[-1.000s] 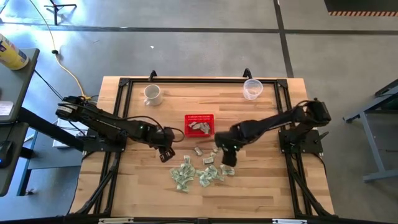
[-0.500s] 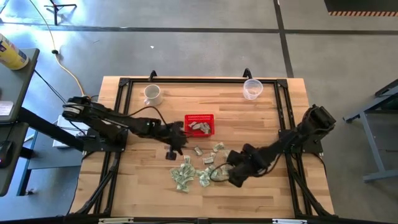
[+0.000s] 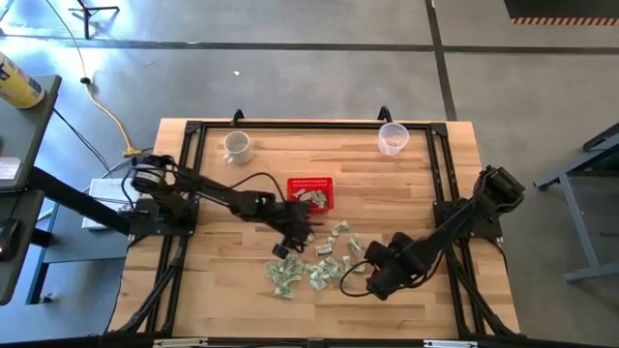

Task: Pick and place items into bin
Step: Put the truvia packet into the red bin

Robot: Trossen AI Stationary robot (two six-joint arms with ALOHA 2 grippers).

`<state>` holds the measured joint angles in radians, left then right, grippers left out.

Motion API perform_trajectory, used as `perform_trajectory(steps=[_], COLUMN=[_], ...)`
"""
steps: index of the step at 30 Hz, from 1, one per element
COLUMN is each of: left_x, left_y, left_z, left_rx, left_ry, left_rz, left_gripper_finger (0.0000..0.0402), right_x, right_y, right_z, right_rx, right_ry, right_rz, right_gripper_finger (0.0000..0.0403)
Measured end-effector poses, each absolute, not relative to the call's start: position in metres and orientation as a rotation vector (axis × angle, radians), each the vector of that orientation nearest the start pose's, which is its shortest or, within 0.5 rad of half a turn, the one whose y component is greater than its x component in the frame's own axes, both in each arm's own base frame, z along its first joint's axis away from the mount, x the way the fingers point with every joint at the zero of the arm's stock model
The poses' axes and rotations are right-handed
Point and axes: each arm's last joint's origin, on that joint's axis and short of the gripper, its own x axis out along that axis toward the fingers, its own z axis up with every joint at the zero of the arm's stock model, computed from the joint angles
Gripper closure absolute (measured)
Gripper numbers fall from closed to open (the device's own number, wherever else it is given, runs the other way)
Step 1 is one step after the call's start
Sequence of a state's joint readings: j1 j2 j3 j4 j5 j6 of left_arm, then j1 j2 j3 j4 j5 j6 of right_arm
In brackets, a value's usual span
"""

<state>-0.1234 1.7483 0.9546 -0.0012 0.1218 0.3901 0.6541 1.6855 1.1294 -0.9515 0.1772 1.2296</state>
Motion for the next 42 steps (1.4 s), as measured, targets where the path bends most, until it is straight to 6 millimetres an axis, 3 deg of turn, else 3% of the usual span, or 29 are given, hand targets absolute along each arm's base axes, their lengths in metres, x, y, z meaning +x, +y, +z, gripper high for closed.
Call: perform_trajectory(steps=[7,9,19,28,31,39,42], left_x=[0.368,0.367,0.366,0.361,0.364,0.386,0.394], left_y=[-0.041,-0.035,-0.021,-0.022,-0.021,-0.02,-0.015], left_z=[0.144,0.138,0.135,0.138,0.145,0.199,0.219], left_rx=[0.411,0.422,0.373,0.347,0.366,0.38,0.39], left_ry=[0.83,0.913,1.013,1.071,1.1,1.072,1.024], left_rz=[-0.355,-0.347,-0.368,-0.358,-0.327,-0.251,-0.235], left_gripper_finger=[0.0179,0.0189,0.0225,0.0342,0.0379,0.0358,0.0372], right_x=[0.232,0.23,0.227,0.227,0.226,0.229,0.233], right_y=[0.178,0.178,0.178,0.176,0.175,0.171,0.166], right_z=[0.191,0.191,0.192,0.192,0.192,0.192,0.192], right_rx=[0.347,0.324,0.253,0.218,0.212,0.213,0.213], right_ry=[1.344,1.349,1.339,1.336,1.341,1.334,1.324], right_rz=[-0.499,-0.498,-0.497,-0.508,-0.515,-0.533,-0.545], right_gripper_finger=[0.0175,0.0175,0.0175,0.0175,0.0176,0.0178,0.0178])
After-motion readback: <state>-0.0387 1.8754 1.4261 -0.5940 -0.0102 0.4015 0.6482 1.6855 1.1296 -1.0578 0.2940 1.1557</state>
